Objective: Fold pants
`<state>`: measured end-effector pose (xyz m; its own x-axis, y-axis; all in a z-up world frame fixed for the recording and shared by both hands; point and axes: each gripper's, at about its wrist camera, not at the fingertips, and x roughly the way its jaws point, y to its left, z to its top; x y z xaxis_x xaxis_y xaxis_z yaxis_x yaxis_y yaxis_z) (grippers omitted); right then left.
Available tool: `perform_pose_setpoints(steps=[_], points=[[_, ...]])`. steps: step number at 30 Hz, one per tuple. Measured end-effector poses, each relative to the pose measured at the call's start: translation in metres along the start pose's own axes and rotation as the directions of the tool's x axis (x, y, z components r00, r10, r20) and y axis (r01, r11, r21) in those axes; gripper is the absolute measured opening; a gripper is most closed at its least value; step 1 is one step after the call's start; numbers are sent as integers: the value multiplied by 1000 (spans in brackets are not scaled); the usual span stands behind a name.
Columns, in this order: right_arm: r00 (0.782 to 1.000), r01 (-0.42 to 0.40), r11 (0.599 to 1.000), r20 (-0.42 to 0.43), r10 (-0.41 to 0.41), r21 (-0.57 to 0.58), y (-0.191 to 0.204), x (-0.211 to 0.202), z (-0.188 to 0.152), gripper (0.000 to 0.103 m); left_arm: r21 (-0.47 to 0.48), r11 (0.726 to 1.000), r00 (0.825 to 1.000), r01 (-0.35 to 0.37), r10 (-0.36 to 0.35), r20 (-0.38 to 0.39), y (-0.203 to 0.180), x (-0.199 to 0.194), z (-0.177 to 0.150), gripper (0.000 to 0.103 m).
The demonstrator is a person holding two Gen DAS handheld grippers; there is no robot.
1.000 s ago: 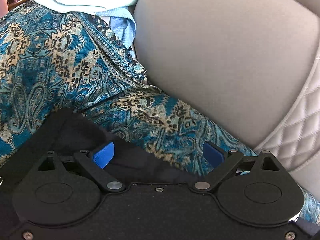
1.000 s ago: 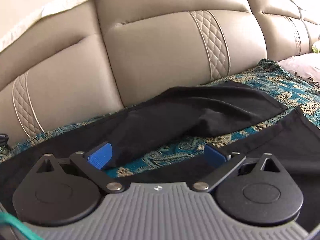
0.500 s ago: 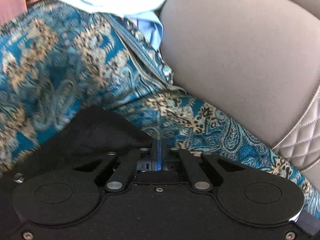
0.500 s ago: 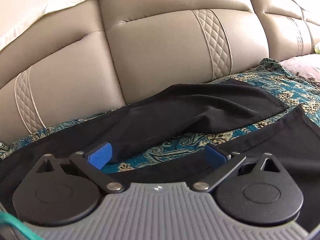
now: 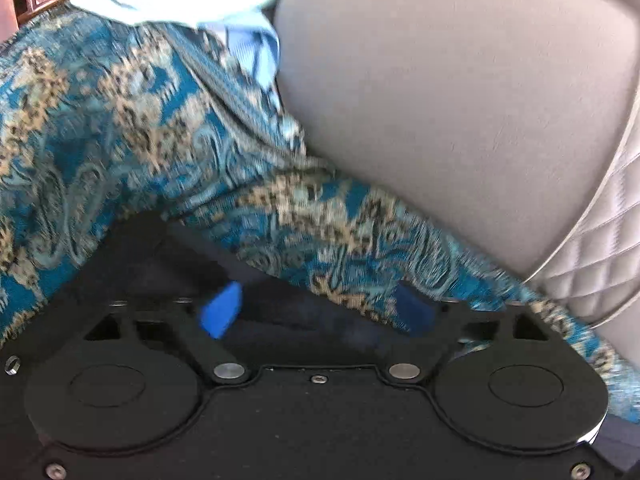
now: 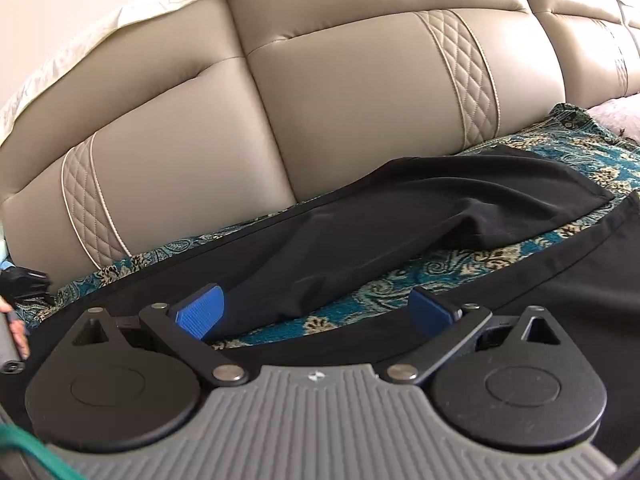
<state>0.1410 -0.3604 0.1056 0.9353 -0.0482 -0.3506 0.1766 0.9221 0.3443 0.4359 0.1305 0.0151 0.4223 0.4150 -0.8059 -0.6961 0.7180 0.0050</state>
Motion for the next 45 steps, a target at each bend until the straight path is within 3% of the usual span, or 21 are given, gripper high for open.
perform_pose_setpoints(steps=[2,3,4,5,6,7,15,18,24,26,27,29,34,38,39,40,41,42,43,44,45], points=[[1000,-2,1000,-4,2,-1,2,4,0,103,22,997,997,-75,75,3,-8,10,-4,88],[1000,-5,1000,-6,5,-1,4,6,1,103,27,996,996,-90,89,22,-11,10,-5,82],[1000,-7,1000,-7,7,-1,5,7,1,103,17,996,996,-85,84,42,-12,7,-6,58],[1000,-11,1000,-9,11,-2,7,9,1,103,10,996,994,-91,90,67,-12,3,-8,18],[1000,-16,1000,-11,16,-3,8,11,2,103,10,998,996,-65,64,66,-9,0,-7,5],[1000,-20,1000,-13,20,-2,10,12,2,103,-1,1000,998,-29,29,53,-5,-2,-6,3],[986,-150,985,-59,155,90,25,22,2,103,-4,993,990,118,-117,84,35,-42,-11,1],[955,-251,960,-132,267,125,33,34,-1,103,-2,990,986,140,-139,93,50,-55,-14,1],[887,-345,907,-232,399,240,68,66,7,103,8,972,971,236,-236,49,73,-57,-9,2],[863,-350,896,-278,422,274,90,86,19,103,-10,964,964,265,-265,20,70,-50,0,15],[854,-340,896,-305,422,287,101,98,26,103,-25,965,966,259,-259,17,67,-48,5,21],[850,-298,908,-352,392,294,122,123,42,103,-50,971,972,233,-232,23,57,-41,17,59],[871,-132,959,-432,234,252,156,171,69,103,-88,992,995,92,-94,-17,37,-8,35,84],[886,12,992,-462,46,123,175,204,79,103,-111,993,996,35,-43,-73,38,19,35,89],[885,42,995,-466,5,89,179,212,79,103,-80,996,997,35,-40,-64,36,20,33,88],[880,74,996,-473,-38,56,184,220,77,103,-44,999,998,23,-26,-57,34,20,31,78],[874,101,994,-480,-73,31,188,228,75,103,-15,1000,999,3,-4,-50,34,19,29,54],[868,117,993,-487,-95,16,190,233,72,103,10,1000,1000,-18,18,-22,36,16,26,45],[863,131,991,-494,-109,10,192,239,68,103,8,1000,1000,1,-1,-3,38,14,25,25],[860,137,991,-498,-113,11,193,242,65,103,-6,999,999,32,-32,1,43,13,25,12],[860,146,989,-496,-121,12,194,245,62,103,-24,998,999,54,-54,2,49,13,25,8]])
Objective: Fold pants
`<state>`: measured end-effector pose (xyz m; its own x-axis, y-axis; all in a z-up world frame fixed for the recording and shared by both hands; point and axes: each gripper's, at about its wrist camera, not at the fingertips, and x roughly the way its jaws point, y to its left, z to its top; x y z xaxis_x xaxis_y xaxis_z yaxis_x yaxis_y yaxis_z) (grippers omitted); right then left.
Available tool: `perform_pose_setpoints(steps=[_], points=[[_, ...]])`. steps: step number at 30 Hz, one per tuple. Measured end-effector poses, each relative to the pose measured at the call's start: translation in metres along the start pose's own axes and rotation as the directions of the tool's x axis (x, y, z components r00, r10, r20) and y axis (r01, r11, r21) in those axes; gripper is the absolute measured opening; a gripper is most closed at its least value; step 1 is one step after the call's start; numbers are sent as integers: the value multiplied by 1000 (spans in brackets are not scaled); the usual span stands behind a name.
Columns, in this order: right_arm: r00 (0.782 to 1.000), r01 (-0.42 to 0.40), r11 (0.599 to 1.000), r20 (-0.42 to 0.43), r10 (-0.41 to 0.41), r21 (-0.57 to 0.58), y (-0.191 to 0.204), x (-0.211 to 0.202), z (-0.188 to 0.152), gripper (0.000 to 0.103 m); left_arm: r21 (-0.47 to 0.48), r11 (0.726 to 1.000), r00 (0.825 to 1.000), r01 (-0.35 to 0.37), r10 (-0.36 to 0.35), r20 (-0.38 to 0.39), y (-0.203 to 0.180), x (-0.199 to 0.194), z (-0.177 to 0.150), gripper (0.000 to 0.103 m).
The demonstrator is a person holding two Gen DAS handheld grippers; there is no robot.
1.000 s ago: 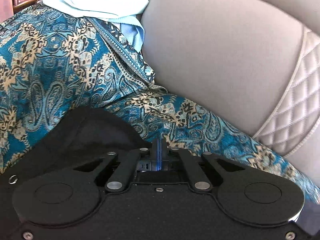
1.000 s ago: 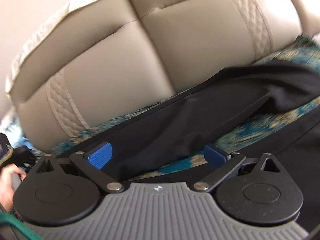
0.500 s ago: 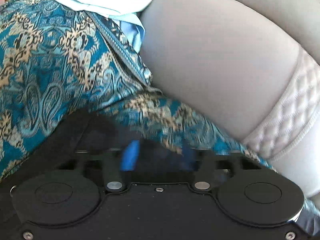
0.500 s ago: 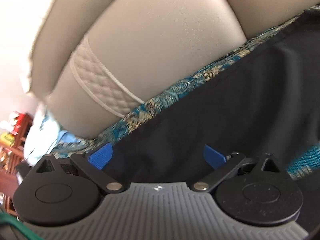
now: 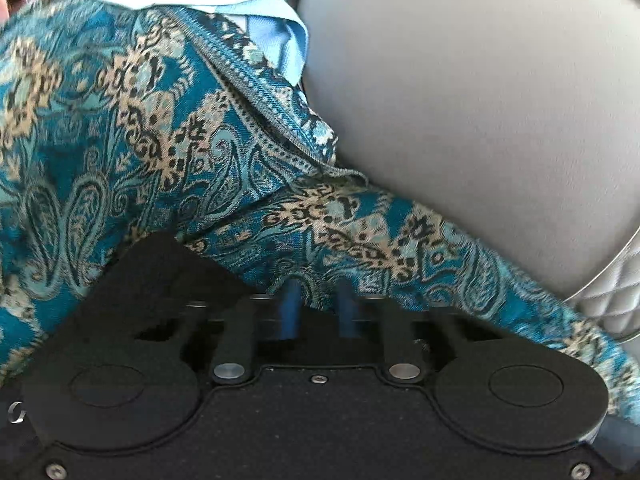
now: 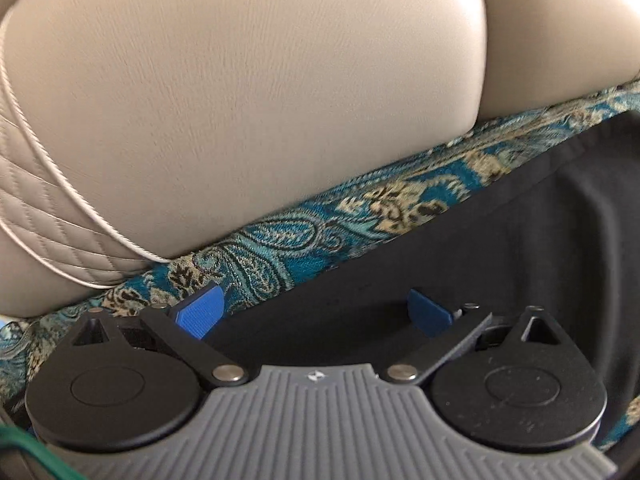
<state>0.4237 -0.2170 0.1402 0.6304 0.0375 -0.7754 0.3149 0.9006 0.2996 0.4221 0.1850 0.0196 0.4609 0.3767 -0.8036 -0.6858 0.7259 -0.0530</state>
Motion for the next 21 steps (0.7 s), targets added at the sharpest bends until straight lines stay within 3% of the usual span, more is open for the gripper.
perform_pose_setpoints(steps=[5,8,9,10,11,12,14,15,16,18,20,21], points=[[996,78,993,60,-73,-85,19,9,-4,103,-56,997,998,59,-59,-4,23,0,2,2],[986,155,981,78,-146,-118,27,18,-10,103,-52,997,999,53,-53,7,31,-1,-1,2],[983,173,975,87,-162,-138,30,19,-13,98,-48,997,998,63,-63,12,33,-1,-3,2],[981,181,973,96,-168,-144,32,19,-16,90,-44,996,997,72,-72,15,36,-1,-4,2],[975,199,971,124,-182,-133,32,16,-19,70,-43,996,997,82,-81,18,38,-1,-4,2],[969,208,972,160,-190,-110,30,12,-22,58,-45,995,996,93,-92,18,40,-3,-5,2],[951,258,962,200,-236,-89,27,6,-25,6,-44,992,993,116,-116,12,43,-2,-3,3],[949,261,962,205,-240,-82,23,4,-26,6,-46,991,992,129,-129,9,46,-4,-3,3],[954,238,969,201,-220,-69,17,2,-26,5,-52,987,989,151,-151,2,48,-5,-2,9],[965,189,981,193,-178,-40,6,-5,-27,3,-71,973,976,217,-219,-15,52,-6,2,32],[971,155,987,189,-146,-32,-2,-12,-28,1,-95,956,959,279,-283,-25,53,-10,7,62],[974,140,989,185,-132,-35,-9,-16,-27,1,-103,955,959,278,-282,-25,50,-12,9,68]])
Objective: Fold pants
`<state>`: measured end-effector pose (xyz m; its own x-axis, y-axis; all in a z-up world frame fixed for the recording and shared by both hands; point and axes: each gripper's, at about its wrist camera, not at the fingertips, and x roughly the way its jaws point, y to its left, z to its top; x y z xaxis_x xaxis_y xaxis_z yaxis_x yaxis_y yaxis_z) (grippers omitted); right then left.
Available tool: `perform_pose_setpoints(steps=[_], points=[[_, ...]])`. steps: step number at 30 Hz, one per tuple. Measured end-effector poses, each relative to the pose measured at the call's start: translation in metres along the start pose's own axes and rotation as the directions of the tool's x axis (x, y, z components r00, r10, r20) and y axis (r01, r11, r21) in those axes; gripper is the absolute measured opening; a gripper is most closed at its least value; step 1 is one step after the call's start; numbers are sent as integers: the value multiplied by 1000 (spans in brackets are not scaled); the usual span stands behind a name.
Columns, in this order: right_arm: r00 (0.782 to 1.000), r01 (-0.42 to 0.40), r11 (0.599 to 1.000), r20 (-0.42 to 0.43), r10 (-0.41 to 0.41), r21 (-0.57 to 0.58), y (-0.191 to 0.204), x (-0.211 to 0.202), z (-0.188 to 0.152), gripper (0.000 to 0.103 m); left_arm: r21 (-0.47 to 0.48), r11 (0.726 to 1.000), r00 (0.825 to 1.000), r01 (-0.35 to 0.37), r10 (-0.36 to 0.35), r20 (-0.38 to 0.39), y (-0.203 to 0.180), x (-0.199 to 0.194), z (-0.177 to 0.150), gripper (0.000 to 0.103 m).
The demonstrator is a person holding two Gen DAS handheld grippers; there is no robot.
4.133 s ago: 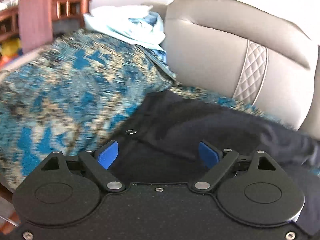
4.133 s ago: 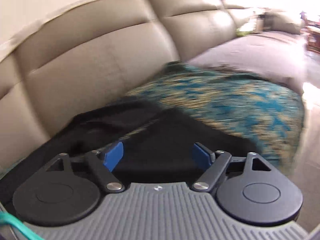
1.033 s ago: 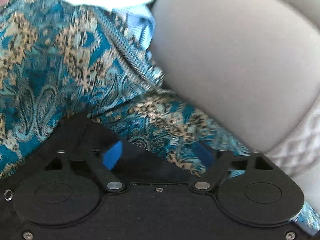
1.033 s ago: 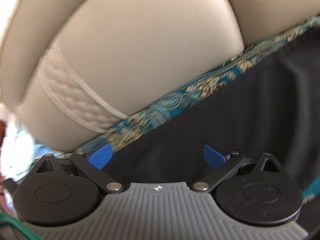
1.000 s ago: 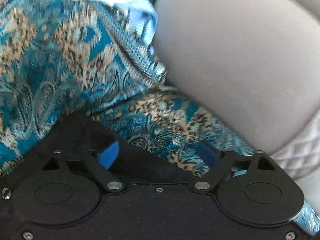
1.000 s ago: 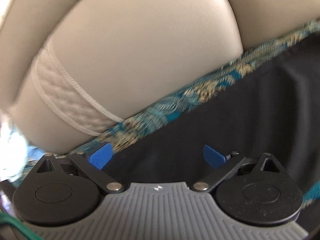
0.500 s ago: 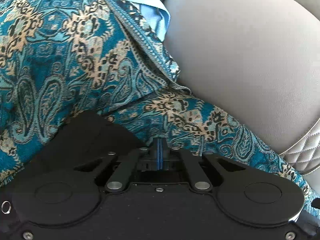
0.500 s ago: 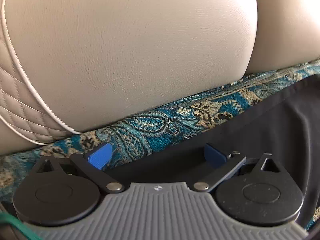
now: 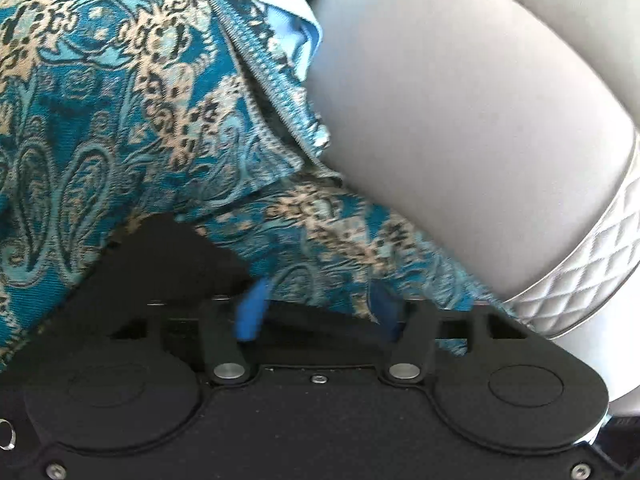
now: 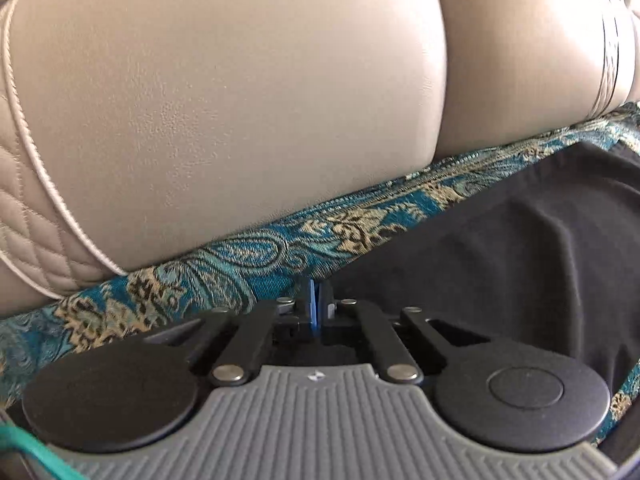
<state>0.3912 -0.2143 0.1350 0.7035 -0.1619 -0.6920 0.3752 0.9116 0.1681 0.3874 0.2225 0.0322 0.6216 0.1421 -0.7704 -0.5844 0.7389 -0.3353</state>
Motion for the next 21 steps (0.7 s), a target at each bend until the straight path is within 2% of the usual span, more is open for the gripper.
perform_pose_setpoints(steps=[2,6,9,11,13,14,15,16,17,18,19,20,21], points=[[1000,-22,1000,-3,22,2,-6,-7,-3,1,15,1000,1000,-21,22,-4,-11,3,2,92],[998,-55,998,5,55,-14,-20,-24,-20,1,16,996,996,-83,83,-22,-28,9,-2,99],[997,-75,995,25,77,-63,-34,-34,-35,1,84,986,989,-145,146,-8,-43,18,-9,103],[994,-100,992,28,102,-80,-42,-39,-40,1,155,965,975,-213,219,-23,-54,33,-13,103],[992,-123,989,21,125,-86,-47,-46,-42,2,235,931,956,-280,293,-18,-67,44,-17,103],[990,-140,987,12,142,-85,-49,-48,-41,2,237,926,952,-295,305,-4,-71,45,-19,101],[987,-159,984,4,160,-83,-52,-48,-40,3,211,932,953,-295,303,-6,-71,45,-20,98],[984,-180,980,-8,180,-81,-53,-49,-39,6,190,934,952,-302,306,7,-71,42,-20,76],[980,-197,978,-19,196,-76,-55,-49,-38,17,189,930,948,-316,315,37,-72,36,-21,42],[977,-213,975,-30,212,-66,-56,-50,-37,18,195,928,948,-318,315,50,-72,31,-21,27],[973,-230,972,-40,228,-53,-56,-49,-35,30,194,928,948,-318,316,43,-69,27,-20,12],[969,-246,968,-49,244,-41,-56,-48,-34,47,189,935,953,-301,301,31,-65,23,-19,7],[960,-277,960,-57,275,-32,-54,-47,-33,54,184,943,960,-277,278,21,-60,18,-19,6]])
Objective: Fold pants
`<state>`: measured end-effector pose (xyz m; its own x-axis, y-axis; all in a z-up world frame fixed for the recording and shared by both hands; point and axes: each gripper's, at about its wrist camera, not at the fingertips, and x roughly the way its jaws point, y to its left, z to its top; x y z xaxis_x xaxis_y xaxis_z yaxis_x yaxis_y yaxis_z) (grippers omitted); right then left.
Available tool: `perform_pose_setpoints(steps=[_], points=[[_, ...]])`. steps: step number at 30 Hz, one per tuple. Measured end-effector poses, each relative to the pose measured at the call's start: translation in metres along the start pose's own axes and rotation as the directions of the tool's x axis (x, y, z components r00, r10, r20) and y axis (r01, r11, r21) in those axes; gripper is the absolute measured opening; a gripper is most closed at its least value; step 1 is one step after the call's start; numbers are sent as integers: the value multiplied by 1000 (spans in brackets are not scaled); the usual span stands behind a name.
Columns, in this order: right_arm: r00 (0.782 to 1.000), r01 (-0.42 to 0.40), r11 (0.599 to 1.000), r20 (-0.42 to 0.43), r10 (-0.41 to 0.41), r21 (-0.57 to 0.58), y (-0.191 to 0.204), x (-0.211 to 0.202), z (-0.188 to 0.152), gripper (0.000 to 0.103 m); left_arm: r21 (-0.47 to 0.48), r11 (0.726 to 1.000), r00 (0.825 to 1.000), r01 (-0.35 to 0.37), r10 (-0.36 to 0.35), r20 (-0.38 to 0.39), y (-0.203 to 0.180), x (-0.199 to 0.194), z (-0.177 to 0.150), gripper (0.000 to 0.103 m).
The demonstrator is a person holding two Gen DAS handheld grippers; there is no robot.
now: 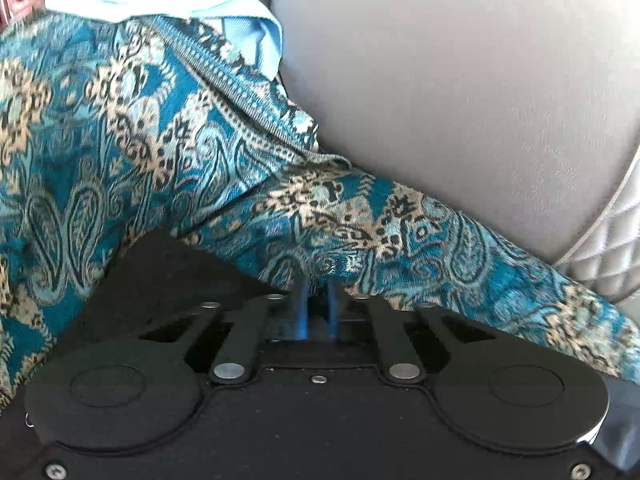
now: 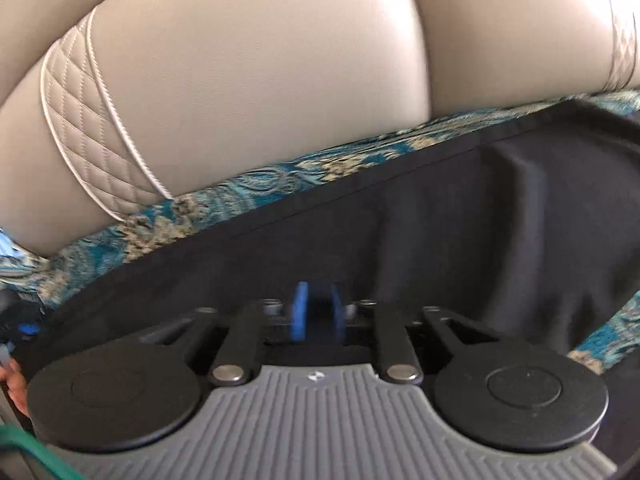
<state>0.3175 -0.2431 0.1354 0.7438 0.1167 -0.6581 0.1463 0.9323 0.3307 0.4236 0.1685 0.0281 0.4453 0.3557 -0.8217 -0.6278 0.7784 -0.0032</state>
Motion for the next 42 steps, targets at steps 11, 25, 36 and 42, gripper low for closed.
perform_pose_setpoints(steps=[11,25,36,42], points=[[981,-173,962,-122,149,-213,110,29,6,93,25,983,982,184,-185,27,47,-29,-36,7],[890,-317,935,-291,351,157,182,82,-22,73,-195,923,933,331,-351,-77,87,-11,-19,5],[928,-233,937,-229,295,261,172,92,-25,3,-182,909,919,376,-391,-57,88,-16,-21,9],[956,-273,961,-96,277,53,175,48,-46,3,-183,878,893,442,-450,-6,94,-31,-20,44]])
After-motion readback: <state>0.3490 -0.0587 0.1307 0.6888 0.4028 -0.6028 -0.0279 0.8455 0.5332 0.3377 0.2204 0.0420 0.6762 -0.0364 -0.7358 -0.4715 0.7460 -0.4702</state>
